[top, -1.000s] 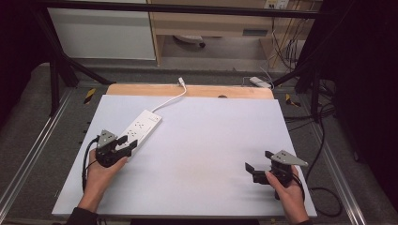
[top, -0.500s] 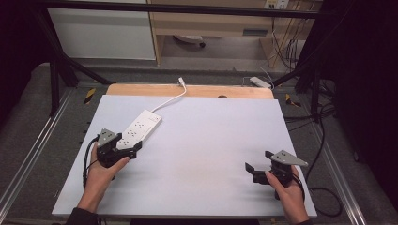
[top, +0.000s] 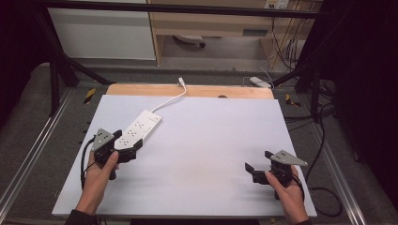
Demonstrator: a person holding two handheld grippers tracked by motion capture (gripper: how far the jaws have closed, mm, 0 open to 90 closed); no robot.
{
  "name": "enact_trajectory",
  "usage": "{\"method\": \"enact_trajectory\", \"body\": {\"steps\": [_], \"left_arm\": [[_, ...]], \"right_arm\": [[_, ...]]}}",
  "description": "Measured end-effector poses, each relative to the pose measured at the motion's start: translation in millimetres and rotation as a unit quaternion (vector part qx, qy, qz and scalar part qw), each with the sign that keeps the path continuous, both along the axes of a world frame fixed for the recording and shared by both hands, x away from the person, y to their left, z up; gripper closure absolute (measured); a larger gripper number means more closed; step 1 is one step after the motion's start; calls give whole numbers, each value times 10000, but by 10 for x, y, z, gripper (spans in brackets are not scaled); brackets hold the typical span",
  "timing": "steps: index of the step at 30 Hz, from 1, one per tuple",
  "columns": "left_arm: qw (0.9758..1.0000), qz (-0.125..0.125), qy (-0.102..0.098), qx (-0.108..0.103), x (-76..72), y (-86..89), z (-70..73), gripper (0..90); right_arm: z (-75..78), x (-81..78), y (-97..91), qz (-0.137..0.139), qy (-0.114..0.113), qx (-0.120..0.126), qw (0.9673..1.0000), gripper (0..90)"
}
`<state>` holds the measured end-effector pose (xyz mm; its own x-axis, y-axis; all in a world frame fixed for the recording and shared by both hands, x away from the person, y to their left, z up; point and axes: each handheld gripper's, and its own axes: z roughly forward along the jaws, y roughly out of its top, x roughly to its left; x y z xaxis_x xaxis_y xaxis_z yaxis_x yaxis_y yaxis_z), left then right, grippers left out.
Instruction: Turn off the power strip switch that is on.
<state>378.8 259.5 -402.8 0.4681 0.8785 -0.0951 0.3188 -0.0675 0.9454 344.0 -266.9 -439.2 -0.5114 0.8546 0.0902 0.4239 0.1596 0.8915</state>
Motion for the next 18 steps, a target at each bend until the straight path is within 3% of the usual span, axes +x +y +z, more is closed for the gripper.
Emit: {"method": "enact_trajectory", "body": {"steps": [8, 18], "left_arm": [[9999, 67, -40, -105, -128, -21, 191, 73], [9999, -33, -69, -150, -306, -43, 415, 71]], "right_arm": [[4, -1, -9, -2, -12, 36, 10000, 31], [9, -2, -21, 9, -37, 40, 10000, 32]]}}
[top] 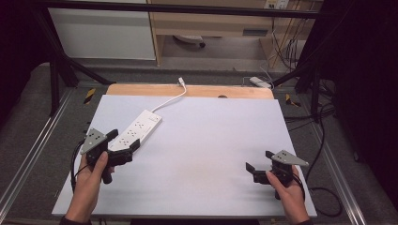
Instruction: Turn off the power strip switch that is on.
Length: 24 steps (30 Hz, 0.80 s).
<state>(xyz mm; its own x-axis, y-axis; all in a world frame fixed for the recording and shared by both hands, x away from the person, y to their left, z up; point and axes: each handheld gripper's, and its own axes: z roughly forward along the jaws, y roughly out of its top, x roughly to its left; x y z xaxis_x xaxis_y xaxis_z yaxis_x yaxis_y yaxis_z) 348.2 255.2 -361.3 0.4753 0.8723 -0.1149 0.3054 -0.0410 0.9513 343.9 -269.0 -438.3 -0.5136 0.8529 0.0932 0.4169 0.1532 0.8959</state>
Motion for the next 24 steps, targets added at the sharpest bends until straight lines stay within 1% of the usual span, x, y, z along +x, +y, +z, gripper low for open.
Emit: {"method": "enact_trajectory", "body": {"steps": [1, 7, 9, 14, 17, 19, 24], "left_arm": [[10000, -3, 31, 0, -20, -4, 13, 71], [9999, -60, 48, -66, -114, 7, 65, 69], [10000, -48, 24, -69, -140, 23, 73, 69], [9999, -60, -23, -155, -203, 79, 97, 69], [9999, -56, -46, -138, -234, 116, 98, 67], [9998, -38, -77, -163, -251, 142, 91, 67], [9998, 3, -82, -166, -292, 210, 68, 67]], "right_arm": [[1, 0, 1, 1, 2, -1, 10000, 32], [2, -3, 2, -4, -2, -5, 10000, 31], [2, -2, 1, 0, -1, -8, 10000, 31], [3, -2, 2, 1, -3, -10, 10000, 31], [2, -1, 3, 1, -6, -14, 10000, 32], [1, -1, 4, 3, -2, -16, 10000, 31], [2, 0, 5, 3, -5, -27, 10000, 31]]}}
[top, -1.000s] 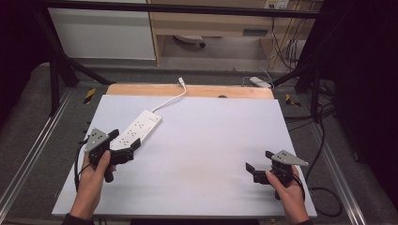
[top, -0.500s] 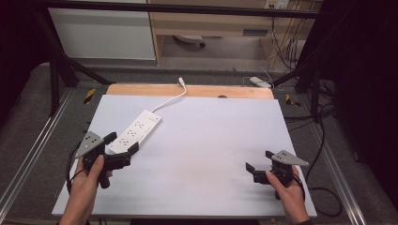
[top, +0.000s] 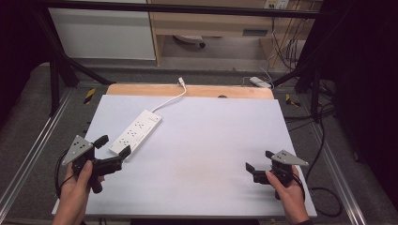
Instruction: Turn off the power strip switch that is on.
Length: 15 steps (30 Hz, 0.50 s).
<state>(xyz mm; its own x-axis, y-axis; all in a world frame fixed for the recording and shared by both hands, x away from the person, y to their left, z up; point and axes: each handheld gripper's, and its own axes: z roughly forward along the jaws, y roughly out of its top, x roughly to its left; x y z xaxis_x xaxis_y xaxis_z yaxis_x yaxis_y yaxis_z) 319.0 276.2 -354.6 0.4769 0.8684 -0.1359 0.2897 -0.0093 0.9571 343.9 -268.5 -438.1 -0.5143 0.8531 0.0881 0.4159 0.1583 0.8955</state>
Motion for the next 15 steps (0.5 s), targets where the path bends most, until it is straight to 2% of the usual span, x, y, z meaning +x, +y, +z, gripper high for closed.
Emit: {"method": "enact_trajectory", "body": {"steps": [15], "left_arm": [[9998, -153, 90, 106, -130, 128, -146, 66]], "right_arm": [[1, -1, -1, -6, 0, -3, 10000, 31]]}}
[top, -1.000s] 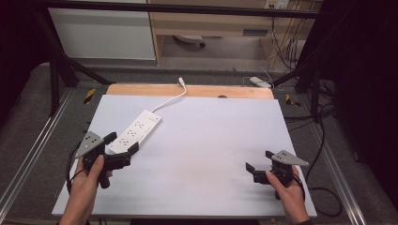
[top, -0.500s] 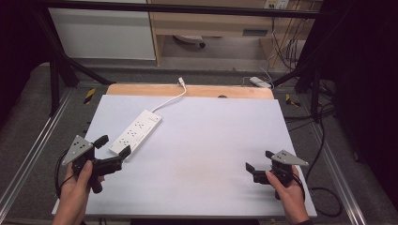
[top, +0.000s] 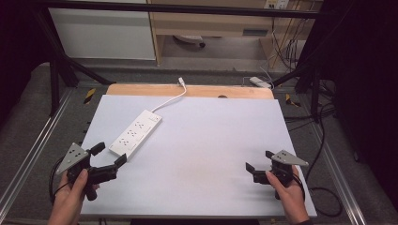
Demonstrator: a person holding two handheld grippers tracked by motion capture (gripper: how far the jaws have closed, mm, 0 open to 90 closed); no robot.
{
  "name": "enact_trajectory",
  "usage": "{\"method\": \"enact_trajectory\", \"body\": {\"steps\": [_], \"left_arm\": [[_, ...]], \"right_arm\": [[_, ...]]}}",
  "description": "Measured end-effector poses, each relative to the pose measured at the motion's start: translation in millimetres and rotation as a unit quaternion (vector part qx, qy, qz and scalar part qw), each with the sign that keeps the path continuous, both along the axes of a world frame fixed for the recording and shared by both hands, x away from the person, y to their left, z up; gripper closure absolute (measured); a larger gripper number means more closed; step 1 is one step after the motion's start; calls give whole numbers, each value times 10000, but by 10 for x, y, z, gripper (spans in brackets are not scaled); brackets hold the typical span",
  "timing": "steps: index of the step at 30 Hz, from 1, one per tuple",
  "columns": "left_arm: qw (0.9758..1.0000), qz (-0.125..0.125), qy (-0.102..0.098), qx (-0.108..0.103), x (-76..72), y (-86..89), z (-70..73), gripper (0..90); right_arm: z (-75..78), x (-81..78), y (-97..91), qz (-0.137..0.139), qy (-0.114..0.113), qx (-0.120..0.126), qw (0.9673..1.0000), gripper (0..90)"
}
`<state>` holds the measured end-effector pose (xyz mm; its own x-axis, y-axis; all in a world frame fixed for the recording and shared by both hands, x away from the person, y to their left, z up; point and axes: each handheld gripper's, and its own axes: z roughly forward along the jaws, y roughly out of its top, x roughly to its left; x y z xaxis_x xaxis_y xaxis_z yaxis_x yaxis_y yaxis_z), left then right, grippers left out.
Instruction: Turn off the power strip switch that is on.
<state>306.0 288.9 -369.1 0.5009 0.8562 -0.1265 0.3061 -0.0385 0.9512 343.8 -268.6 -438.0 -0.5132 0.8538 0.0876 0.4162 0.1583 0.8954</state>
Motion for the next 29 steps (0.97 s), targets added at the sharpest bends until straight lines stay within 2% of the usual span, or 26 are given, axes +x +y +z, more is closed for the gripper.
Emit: {"method": "enact_trajectory", "body": {"steps": [4, 9, 14, 19, 22, 25, 29], "left_arm": [[9999, 1, 112, -51, -19, 35, -81, 65], [9996, -43, 264, 105, -45, 36, -188, 67], [9988, -79, 465, 147, -81, 49, -327, 69], [9973, -168, 679, 228, -116, 36, -449, 70], [9956, -206, 838, 377, -112, 28, -525, 69], [9939, -165, 968, 502, -103, 26, -593, 79], [9929, -187, 980, 641, -100, -16, -615, 79]], "right_arm": [[-1, 2, -2, -9, 5, 0, 10000, 31], [-1, -1, -1, -17, 8, -9, 10000, 31], [-1, 0, -5, -15, 3, -9, 10000, 31], [-3, 1, -3, -25, 7, -16, 10000, 31], [-7, 3, -3, -42, 21, -45, 10000, 31], [-29, 9, 0, -110, 111, -190, 9997, 32], [-81, 42, -24, -337, 328, -386, 9981, 35]]}}
